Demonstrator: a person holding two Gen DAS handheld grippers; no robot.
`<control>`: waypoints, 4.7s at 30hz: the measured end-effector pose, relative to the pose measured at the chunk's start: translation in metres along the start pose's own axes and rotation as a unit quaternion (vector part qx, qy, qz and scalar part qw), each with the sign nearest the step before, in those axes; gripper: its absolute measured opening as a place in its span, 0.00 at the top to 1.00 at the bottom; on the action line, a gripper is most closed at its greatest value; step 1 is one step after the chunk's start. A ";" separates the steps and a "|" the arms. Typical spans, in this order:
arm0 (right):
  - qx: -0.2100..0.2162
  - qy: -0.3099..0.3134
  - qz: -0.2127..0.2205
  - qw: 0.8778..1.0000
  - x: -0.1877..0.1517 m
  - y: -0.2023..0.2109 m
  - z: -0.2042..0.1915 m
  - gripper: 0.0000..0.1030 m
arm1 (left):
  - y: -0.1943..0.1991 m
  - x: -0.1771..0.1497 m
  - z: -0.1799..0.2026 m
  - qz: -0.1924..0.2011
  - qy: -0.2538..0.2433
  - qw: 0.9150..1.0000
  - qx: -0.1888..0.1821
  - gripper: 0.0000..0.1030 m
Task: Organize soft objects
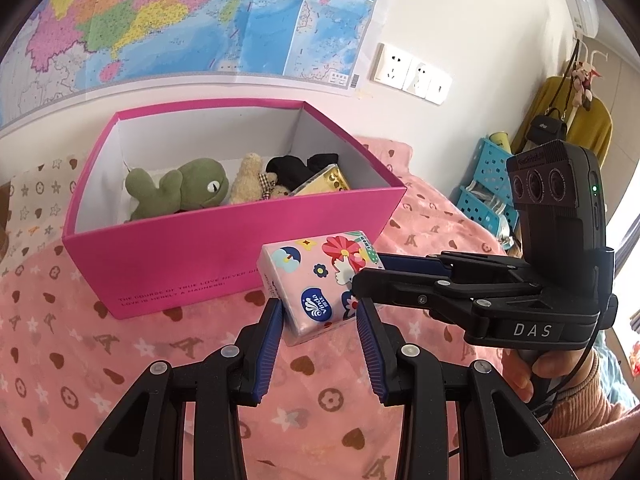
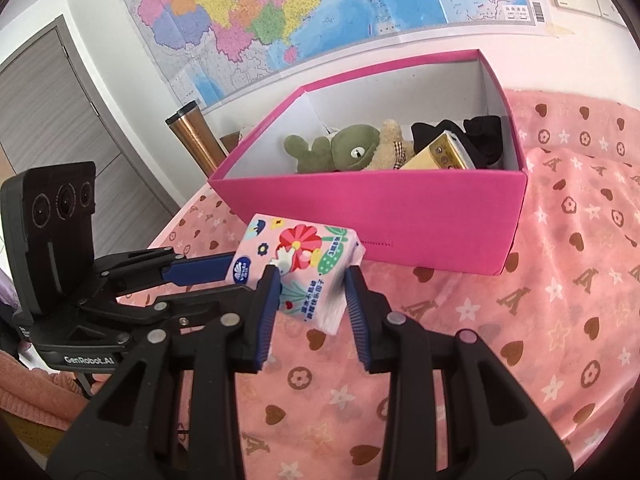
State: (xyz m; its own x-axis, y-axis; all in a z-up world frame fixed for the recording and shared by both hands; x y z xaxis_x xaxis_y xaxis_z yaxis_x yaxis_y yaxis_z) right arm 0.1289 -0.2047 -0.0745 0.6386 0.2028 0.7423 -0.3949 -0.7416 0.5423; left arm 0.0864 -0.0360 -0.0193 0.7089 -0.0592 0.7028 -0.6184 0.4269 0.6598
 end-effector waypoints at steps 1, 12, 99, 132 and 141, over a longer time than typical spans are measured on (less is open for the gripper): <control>0.000 0.001 0.001 1.000 0.001 0.000 0.000 0.64 | 0.000 0.000 0.001 0.001 -0.002 1.000 0.001 0.64; -0.005 0.004 0.013 1.000 0.002 0.005 0.001 0.64 | 0.002 0.007 0.006 0.010 -0.015 1.000 0.000 0.64; -0.033 0.030 0.049 0.998 0.066 -0.003 0.019 0.64 | -0.023 0.074 -0.014 0.043 -0.014 0.999 0.008 0.64; -0.062 0.008 0.017 0.998 0.074 -0.032 0.038 0.64 | -0.066 0.077 -0.038 0.001 0.019 1.000 0.017 0.64; -0.075 0.020 0.042 0.996 0.066 -0.009 0.029 0.52 | -0.047 0.072 -0.040 0.027 0.017 0.998 0.055 0.28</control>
State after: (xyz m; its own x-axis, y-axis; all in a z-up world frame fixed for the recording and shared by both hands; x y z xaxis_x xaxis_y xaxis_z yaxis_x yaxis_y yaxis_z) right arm 0.1936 -0.2032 -0.0414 0.5730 0.1710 0.8015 -0.5422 -0.6543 0.5272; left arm 0.1797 -0.0244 -0.0106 0.6833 -0.0063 0.7302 -0.6887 0.3267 0.6473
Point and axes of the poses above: each gripper's, at about its wrist camera, not at the fingertips, and y roughly against the way its jaws point, z to its right, x to its top, the point moved 2 cm from there along -y, roughly the way its jaws point, and after that the axes turned 1 degree about -x, right-handed, at the moved point
